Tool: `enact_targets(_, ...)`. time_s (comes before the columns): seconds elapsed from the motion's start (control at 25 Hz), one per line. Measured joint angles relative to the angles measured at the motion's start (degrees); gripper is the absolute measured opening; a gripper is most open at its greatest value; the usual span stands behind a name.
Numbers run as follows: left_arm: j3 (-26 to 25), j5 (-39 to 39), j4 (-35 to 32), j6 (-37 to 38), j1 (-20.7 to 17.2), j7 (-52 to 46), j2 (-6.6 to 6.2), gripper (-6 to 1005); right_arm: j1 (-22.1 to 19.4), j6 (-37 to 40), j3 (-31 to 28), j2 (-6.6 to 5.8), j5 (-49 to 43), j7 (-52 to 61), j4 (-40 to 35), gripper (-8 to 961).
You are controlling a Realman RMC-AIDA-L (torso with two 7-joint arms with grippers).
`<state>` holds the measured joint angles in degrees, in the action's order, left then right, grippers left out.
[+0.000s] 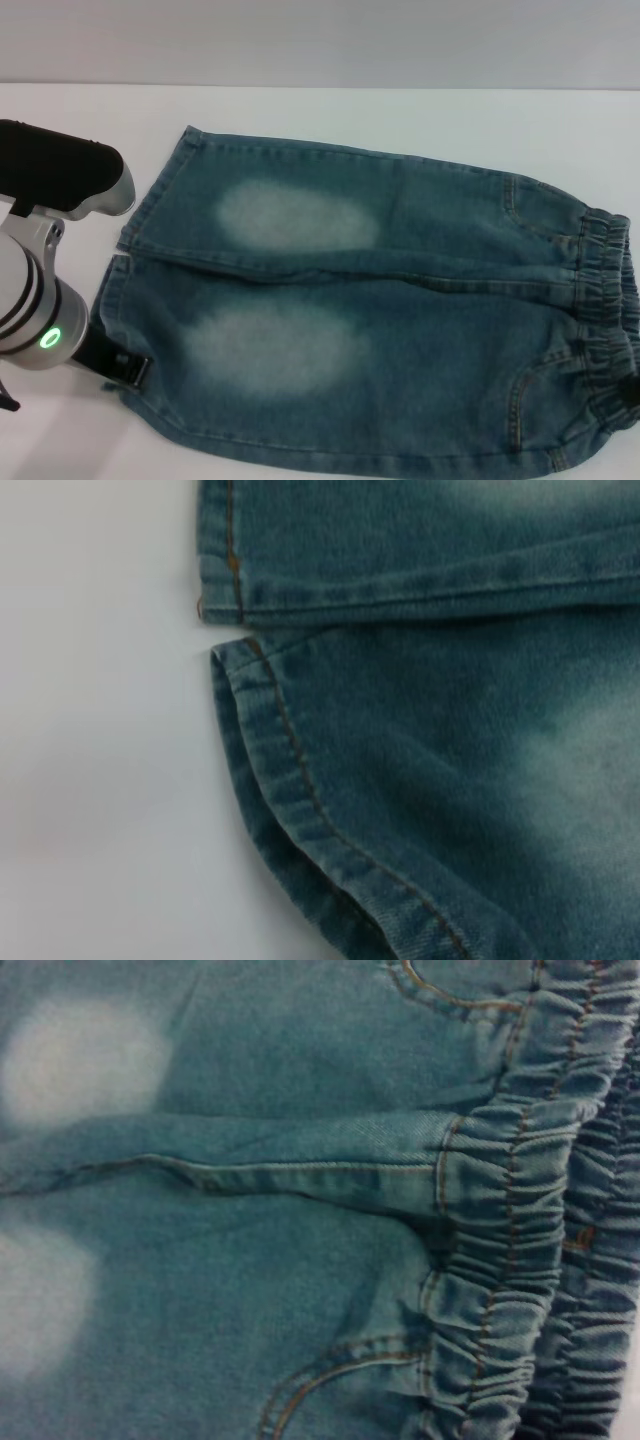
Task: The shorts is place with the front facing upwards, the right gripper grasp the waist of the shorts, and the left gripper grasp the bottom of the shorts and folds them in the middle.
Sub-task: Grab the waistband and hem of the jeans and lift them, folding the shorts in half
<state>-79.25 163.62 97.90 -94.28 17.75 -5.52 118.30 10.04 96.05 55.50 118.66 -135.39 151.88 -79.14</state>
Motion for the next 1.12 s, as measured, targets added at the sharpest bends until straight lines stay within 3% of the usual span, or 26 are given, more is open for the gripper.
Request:
enact_targets(0.2,-0.7,0.1,0.3,2.6,-0.1,0.0,-0.09,101,-0.2,-0.8,-1.3,0.05,7.2,-2.2,0.5,0)
enact_targets(0.36,-2.7,0.2,0.5,9.1,-0.2,0.4,-0.25,100,0.1,-3.6,-6.5,0.11,18.3,-6.7,4.2,0)
enact_targets(0.6,-6.9,0.0,-2.5,20.5,-0.2,1.6,-0.3,113,3.9,-7.2,-18.2,-0.57,37.8,-19.2,23.4,-1)
enact_targets(0.84,-10.9,-2.7,-9.0,31.0,0.6,1.8,-0.29,129,8.9,-8.1,-27.8,-1.73,40.0,-27.3,38.8,-1)
enact_targets(1.12,-12.9,-4.6,-14.7,37.8,2.4,1.8,-0.29,147,9.3,-9.4,-29.6,-1.82,40.2,-27.8,42.3,-1)
